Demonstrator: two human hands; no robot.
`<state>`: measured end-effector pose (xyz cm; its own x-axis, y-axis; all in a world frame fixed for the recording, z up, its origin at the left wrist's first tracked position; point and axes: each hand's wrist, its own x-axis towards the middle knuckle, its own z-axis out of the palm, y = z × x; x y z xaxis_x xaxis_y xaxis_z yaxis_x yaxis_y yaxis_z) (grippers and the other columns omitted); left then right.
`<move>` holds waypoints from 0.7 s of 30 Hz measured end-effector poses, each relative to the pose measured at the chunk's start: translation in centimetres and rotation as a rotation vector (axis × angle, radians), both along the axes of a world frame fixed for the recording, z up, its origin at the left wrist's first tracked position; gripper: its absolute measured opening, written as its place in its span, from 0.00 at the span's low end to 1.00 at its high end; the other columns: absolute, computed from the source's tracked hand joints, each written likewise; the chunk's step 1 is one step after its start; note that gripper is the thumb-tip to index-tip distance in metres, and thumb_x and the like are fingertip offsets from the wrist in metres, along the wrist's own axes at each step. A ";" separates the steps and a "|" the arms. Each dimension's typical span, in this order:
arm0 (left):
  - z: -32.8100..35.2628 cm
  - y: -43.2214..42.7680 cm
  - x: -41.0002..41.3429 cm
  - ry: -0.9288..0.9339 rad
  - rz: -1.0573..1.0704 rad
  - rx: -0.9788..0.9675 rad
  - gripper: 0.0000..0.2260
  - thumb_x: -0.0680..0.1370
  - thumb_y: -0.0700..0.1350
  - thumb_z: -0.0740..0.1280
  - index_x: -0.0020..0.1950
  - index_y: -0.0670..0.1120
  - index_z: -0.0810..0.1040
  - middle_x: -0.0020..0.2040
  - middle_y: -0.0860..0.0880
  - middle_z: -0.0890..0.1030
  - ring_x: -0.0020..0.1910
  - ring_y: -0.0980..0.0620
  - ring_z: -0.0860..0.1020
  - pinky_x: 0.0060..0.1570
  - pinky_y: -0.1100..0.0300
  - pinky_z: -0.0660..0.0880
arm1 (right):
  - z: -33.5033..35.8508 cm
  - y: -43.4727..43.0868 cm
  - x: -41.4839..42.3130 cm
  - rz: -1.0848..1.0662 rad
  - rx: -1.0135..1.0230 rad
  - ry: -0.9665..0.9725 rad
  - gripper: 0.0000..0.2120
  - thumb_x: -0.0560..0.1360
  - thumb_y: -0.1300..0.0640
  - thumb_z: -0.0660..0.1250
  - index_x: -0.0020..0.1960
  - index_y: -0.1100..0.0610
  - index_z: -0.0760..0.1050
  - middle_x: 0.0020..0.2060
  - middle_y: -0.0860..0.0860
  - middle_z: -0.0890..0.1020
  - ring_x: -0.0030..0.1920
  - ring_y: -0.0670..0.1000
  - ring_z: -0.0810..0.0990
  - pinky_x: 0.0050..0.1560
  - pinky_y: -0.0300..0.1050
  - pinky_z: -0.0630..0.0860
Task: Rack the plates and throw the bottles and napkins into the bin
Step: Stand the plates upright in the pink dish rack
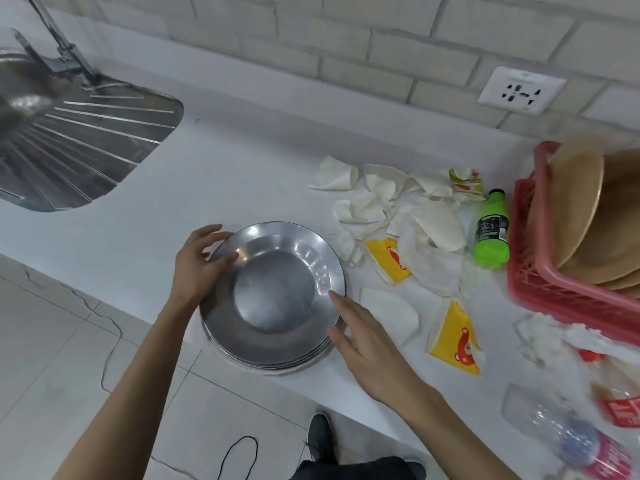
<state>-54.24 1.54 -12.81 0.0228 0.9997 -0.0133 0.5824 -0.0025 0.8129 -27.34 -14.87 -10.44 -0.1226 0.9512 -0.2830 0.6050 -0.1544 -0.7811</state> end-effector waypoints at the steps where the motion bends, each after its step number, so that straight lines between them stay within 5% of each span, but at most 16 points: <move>1: 0.1 0.0 -0.1 -0.015 0.011 0.008 0.17 0.73 0.40 0.75 0.56 0.58 0.81 0.66 0.55 0.76 0.64 0.57 0.73 0.59 0.63 0.69 | 0.0 0.0 0.0 -0.020 0.003 0.034 0.26 0.84 0.50 0.56 0.79 0.45 0.53 0.76 0.40 0.58 0.73 0.33 0.52 0.65 0.21 0.53; 6: 2.6 -0.8 0.4 -0.285 0.046 -0.024 0.16 0.74 0.33 0.71 0.58 0.48 0.83 0.55 0.55 0.84 0.56 0.57 0.81 0.59 0.59 0.76 | 0.0 -0.2 0.0 -0.025 -0.019 0.148 0.28 0.83 0.52 0.58 0.79 0.43 0.51 0.77 0.37 0.54 0.76 0.36 0.50 0.66 0.20 0.50; 9: 4.8 -1.6 1.4 -0.405 0.035 -0.046 0.15 0.76 0.31 0.68 0.59 0.44 0.81 0.47 0.58 0.85 0.46 0.61 0.82 0.46 0.68 0.78 | 0.0 -0.3 0.7 -0.106 -0.036 0.317 0.30 0.82 0.55 0.62 0.79 0.42 0.52 0.76 0.35 0.58 0.75 0.34 0.57 0.75 0.38 0.57; 12: 6.3 -2.5 2.5 -0.467 0.033 -0.072 0.15 0.76 0.32 0.67 0.61 0.43 0.80 0.48 0.57 0.85 0.45 0.61 0.82 0.43 0.68 0.78 | 0.6 -0.7 1.5 -0.208 -0.077 0.494 0.33 0.80 0.56 0.63 0.78 0.38 0.53 0.76 0.34 0.59 0.74 0.36 0.59 0.76 0.47 0.59; 14: 7.0 -3.2 3.4 -0.494 0.030 -0.092 0.15 0.77 0.33 0.67 0.61 0.44 0.80 0.50 0.56 0.85 0.47 0.59 0.82 0.47 0.64 0.79 | 1.2 -1.2 2.0 -0.266 -0.060 0.531 0.34 0.80 0.59 0.63 0.78 0.38 0.52 0.76 0.35 0.57 0.74 0.35 0.58 0.76 0.45 0.59; 18: 8.0 -5.5 6.6 -0.568 0.034 -0.124 0.15 0.77 0.35 0.67 0.60 0.49 0.81 0.53 0.55 0.84 0.50 0.56 0.82 0.52 0.57 0.77 | 2.6 -3.1 4.0 -0.401 0.045 0.559 0.36 0.79 0.67 0.61 0.79 0.43 0.51 0.76 0.38 0.61 0.71 0.30 0.59 0.65 0.26 0.65; 21: 8.0 -7.7 9.5 -0.650 0.030 -0.188 0.15 0.77 0.36 0.67 0.62 0.49 0.81 0.58 0.49 0.83 0.52 0.49 0.82 0.52 0.54 0.77 | 3.0 -5.7 6.5 -0.543 0.127 0.583 0.32 0.79 0.69 0.61 0.76 0.45 0.59 0.67 0.38 0.74 0.67 0.34 0.70 0.67 0.33 0.69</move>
